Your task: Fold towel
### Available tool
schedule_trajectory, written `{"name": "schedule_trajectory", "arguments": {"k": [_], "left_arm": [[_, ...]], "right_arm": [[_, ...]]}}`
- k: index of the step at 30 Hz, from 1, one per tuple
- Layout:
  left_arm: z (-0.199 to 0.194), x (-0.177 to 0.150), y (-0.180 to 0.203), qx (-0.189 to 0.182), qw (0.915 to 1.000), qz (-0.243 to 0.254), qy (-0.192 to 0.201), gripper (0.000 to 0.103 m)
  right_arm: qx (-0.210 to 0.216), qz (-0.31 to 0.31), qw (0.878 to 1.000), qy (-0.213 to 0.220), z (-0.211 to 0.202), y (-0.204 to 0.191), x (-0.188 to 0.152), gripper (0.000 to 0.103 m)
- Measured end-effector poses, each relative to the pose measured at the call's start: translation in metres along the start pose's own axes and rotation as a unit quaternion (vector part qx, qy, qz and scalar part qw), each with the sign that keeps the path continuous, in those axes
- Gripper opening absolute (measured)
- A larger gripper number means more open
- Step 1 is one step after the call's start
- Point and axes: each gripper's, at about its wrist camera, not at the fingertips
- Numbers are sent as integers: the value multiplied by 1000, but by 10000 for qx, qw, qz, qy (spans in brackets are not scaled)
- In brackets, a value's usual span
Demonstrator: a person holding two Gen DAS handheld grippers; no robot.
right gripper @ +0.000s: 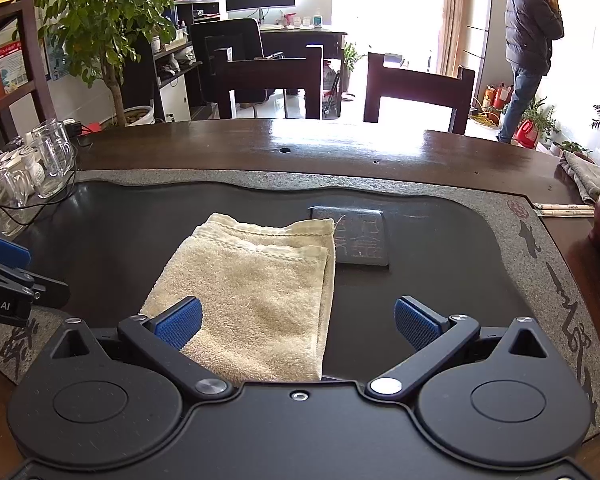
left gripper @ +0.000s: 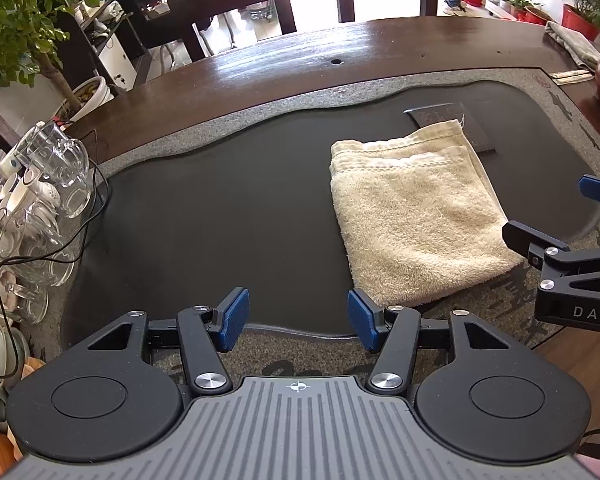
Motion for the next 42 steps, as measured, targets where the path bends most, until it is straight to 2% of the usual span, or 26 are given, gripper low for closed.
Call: {"name": "schedule_trajectory", "arguments": {"k": [24,34,42], "left_arm": [[13,-8,-14,204,9992,-290,-190,56],[29,-13,-29,478,9968,-489,-407,56],[28,-15,-36,593,9955,-598,-433,56]], "right_arm": [[-188,10,9998,70,-4,21,-8,103],[-677,193,9973,218,-8,70,-14,103],[-1159,639,9906,351,-6,137,-29,103]]}}
Point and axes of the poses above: each gripper's, at about its wrist camera, not at the fingertips, and z roughly the way its jaws point, y to its right, x to its top, and after that the axes turned 13 degrees about x, right-handed
